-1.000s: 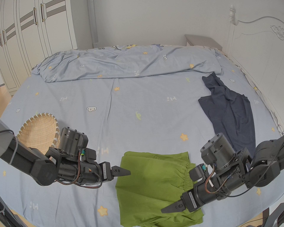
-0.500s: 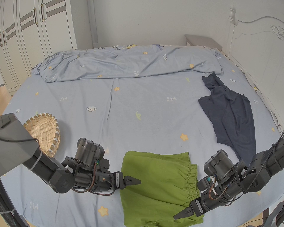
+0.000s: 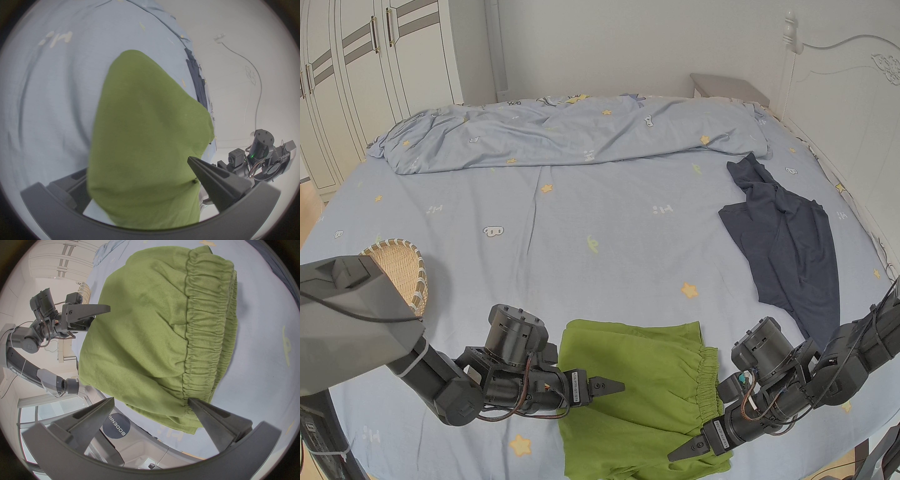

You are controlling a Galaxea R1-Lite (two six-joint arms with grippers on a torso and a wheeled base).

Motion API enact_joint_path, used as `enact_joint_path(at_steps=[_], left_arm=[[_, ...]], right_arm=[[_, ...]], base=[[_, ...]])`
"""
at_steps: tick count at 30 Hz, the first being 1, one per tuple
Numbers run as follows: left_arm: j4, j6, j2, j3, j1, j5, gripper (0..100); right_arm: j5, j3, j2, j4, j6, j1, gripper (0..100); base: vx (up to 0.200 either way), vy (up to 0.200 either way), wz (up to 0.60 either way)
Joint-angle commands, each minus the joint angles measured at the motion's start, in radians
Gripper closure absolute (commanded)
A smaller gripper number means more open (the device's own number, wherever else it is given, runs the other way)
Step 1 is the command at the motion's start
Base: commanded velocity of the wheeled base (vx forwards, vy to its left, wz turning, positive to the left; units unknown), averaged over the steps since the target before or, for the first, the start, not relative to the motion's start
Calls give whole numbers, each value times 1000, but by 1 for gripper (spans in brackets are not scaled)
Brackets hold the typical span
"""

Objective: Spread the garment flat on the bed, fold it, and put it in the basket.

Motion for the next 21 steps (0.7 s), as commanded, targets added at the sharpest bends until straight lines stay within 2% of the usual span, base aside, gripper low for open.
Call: enact_joint_path(at_steps=[1,11,12,21], left_arm=[[-6,-5,22,1,-22,-2,0],[-9,-5,14,0,-36,-36,0],[-9,-5,11,1,-34,-34,100],[-9,-16,-141,80,-20,-34,100]], right_arm=[[0,2,3,-8,0,-2,0],[-2,2,1,-8,0,-2,0],[-2,2,1,-8,0,-2,0],[-3,-5,-7,-9,3,-5,0]], base=[[0,0,0],[0,0,0],[0,0,0],[0,0,0]])
